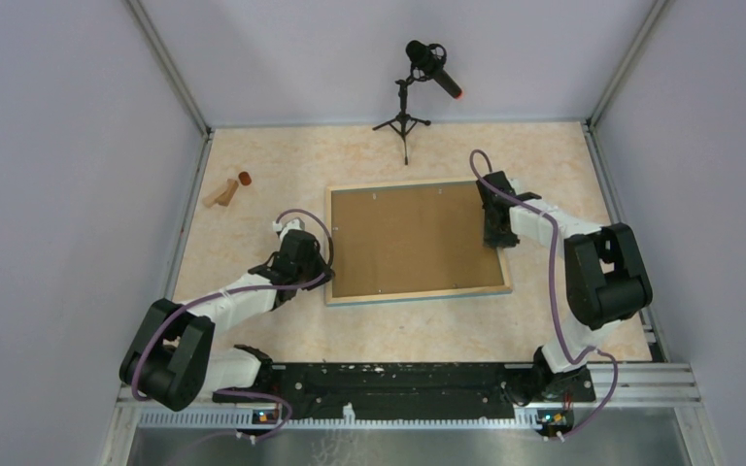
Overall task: Put the photo into the frame
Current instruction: Install the photo frame at the center of the board, then adjust the photo frame at the center of the board.
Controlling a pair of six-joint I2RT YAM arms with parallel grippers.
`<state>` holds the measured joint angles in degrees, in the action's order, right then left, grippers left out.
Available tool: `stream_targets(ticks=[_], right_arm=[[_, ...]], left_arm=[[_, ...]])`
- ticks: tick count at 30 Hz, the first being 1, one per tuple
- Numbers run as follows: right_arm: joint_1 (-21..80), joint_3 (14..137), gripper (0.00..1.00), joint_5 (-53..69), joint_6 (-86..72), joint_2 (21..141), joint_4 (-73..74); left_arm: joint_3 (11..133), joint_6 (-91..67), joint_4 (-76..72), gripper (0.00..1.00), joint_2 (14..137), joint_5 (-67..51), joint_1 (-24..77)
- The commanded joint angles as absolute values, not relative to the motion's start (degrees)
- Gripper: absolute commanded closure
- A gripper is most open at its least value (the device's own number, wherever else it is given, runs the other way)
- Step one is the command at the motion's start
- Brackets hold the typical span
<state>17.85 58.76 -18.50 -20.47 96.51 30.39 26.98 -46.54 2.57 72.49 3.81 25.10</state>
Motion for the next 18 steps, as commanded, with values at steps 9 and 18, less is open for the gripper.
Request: stream_targets(ticks=[9, 18], right_arm=[[19.2, 56.91, 1.0, -13.41, -18.96, 99.16, 27.11], [19.16, 51.92, 0.6, -10.74, -25.02, 94.73, 26.25]], left_arm=[[24.87, -48.21, 2.87, 0.96, 74.66, 2.86, 24.77], [27.07, -47.22, 4.42, 0.95, 76.19, 2.22, 24.78]])
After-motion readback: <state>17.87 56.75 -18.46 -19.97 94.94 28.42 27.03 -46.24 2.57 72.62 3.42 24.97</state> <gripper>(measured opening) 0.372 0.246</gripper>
